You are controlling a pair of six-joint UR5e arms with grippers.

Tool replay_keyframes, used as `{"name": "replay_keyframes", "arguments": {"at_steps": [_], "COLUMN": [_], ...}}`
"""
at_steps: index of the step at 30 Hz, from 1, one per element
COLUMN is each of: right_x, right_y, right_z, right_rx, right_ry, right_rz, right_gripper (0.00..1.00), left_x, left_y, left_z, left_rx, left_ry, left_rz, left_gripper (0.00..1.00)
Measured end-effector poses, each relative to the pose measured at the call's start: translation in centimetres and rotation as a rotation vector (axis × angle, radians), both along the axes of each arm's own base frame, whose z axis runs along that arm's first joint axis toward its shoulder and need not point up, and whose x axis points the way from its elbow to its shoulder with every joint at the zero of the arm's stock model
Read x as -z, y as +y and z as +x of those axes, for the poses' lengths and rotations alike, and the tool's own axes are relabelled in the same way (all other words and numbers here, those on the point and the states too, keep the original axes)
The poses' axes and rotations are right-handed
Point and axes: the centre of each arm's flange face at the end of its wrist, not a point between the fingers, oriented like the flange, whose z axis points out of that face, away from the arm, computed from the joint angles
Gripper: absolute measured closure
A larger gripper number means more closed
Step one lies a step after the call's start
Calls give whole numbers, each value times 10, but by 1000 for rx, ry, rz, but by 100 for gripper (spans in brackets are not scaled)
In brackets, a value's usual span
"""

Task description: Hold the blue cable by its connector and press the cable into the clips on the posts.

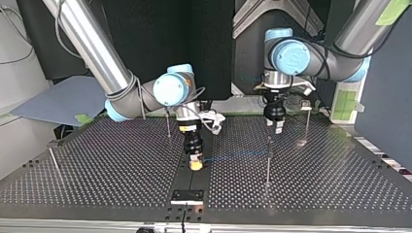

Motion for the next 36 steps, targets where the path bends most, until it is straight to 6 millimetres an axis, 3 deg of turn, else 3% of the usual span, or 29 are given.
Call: {"name": "replay_keyframes", "arguments": {"at_steps": [7, 15, 23, 36], "right_x": [0, 1, 2, 3], "right_y": [0, 1, 2, 3], "right_z": [0, 0, 0, 0], "right_rx": [0, -1, -2, -2], "right_ry": [1, 3, 9, 16], "right_rz": [1, 3, 10, 16], "right_gripper": [100, 100, 100, 100], "left_x": [-5, -32, -51, -47], "left_y": [-8, -15, -12, -5], "left_z": [-28, -45, -51, -52], "left_rx": [10, 34, 47, 50], "left_ry": [4, -50, -94, -45], "left_rz": [1, 19, 70, 123], "left_gripper": [0, 0, 0, 0]}}
